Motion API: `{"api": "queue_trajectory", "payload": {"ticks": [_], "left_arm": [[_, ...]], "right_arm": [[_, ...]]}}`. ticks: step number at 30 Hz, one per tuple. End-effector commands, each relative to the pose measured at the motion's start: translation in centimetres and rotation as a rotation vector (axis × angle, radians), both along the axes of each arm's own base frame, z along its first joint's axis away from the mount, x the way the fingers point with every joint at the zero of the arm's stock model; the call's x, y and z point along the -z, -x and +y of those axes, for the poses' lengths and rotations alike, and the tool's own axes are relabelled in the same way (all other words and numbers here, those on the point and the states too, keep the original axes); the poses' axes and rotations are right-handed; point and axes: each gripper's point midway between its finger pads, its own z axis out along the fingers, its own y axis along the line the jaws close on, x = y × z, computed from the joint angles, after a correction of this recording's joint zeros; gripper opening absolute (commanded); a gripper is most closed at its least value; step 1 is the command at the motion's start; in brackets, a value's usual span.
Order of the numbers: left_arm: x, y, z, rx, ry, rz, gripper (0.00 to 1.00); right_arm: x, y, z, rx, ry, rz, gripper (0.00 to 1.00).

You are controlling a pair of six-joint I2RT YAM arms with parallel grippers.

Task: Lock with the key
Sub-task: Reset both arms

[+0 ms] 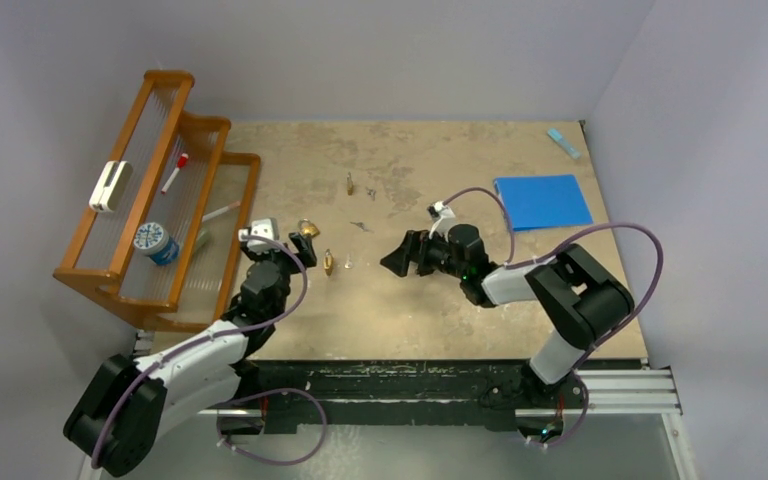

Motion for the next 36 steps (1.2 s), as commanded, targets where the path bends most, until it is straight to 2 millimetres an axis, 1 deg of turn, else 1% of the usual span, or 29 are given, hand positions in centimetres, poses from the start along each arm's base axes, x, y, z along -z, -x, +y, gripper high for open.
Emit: {"api": "queue_trajectory", "payload": {"ticks": [1,3,5,7,9,11,15,18,20,24,26,31,36], "left_arm": [[-0.8,0.3,0.4,-0.001,0.033,-0.016,0.74],[-1.1,0.4,0.8,-0.022,0.04,-0.023,0.74],[-0.9,0.3,1.7,-0.065,0.043,-0.018,0.74],[-0.4,0.3,2.8,-0.116,0.045,-0.006,0.74],[-0.3,0.2,3.5,-0.136,0.063,-0.005,0.74],[-0.6,0.3,4.0,-0.155,0.083,-0.02,0.74],[-1.1,0.5,5.7,-0.234,0.09,-0.034,0.74],[-1.5,0.6,6.4,-0.263,0.099,-0.047,0.74],[-1.8,0.6,6.7,-0.279,0.1,-0.049,0.74],[-2.6,1.0,8.0,-0.348,0.112,-0.073,0.76],[-3.2,1.2,8.3,-0.36,0.128,-0.096,0.77],[-4.0,1.6,8.2,-0.346,0.156,-0.13,0.79],[-3.9,1.5,8.1,-0.336,0.141,-0.122,0.8]], "right_arm": [[-2.7,-0.4,0.3,-0.051,0.016,-0.133,0.99],[-3.1,-0.7,-0.6,-0.011,0.048,-0.164,0.99],[-3.3,-1.2,-1.8,0.049,0.094,-0.179,0.99],[-3.3,-2.3,-3.3,0.144,0.154,-0.161,0.99],[-3.3,-3.0,-4.5,0.213,0.202,-0.151,0.99],[-3.5,-3.5,-5.7,0.274,0.242,-0.161,0.99],[-5.0,-4.6,-8.2,0.392,0.318,-0.199,0.99],[-5.8,-5.6,-10.6,0.476,0.406,-0.21,0.99],[-6.3,-6.1,-12.1,0.517,0.426,-0.208,0.99],[-6.9,-6.6,-13.9,0.573,0.4,-0.197,0.99],[-7.0,-6.7,-14.6,0.59,0.39,-0.193,0.99],[-7.0,-6.4,-14.9,0.597,0.362,-0.201,0.99],[-5.8,-6.4,-15.0,0.607,0.359,-0.172,0.99]]}}
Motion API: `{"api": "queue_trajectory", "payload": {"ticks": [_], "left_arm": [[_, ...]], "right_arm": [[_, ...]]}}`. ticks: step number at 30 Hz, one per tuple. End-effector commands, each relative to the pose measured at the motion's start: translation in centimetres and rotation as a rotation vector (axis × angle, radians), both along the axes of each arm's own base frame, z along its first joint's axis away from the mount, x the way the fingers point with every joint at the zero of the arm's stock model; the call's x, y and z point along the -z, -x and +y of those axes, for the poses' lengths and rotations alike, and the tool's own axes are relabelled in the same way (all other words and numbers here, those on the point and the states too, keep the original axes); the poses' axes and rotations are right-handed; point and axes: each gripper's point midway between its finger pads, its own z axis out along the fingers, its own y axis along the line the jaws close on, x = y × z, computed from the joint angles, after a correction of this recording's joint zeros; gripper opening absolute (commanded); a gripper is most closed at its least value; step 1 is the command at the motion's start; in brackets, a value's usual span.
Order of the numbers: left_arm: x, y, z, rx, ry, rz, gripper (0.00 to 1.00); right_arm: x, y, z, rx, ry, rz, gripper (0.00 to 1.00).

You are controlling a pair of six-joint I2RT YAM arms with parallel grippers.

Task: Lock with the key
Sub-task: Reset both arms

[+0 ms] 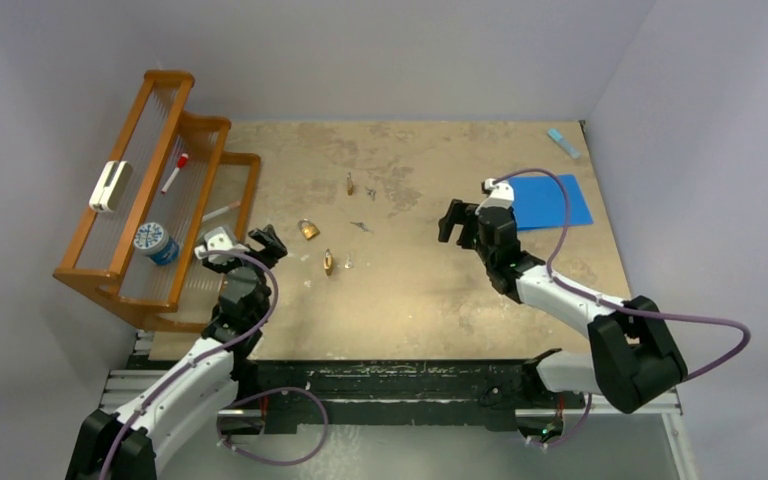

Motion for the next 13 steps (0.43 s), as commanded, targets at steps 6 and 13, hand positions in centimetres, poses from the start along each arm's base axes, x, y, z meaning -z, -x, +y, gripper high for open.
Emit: {"api": "queue_trajectory", "payload": {"ticks": [6,13], "left_arm": [[-0.2,-0.3,-0.1,0.007,-0.012,-0.003,0.82],[0.2,-0.6,-0.4,0.022,-0.02,0.0,0.83]], "right_arm": [[0.6,-0.6,-0.3,0.043,-0.018,-0.002,0.99],[-0.6,-1.0,-1.9,0.129,0.012,-0.024,0.99]]}}
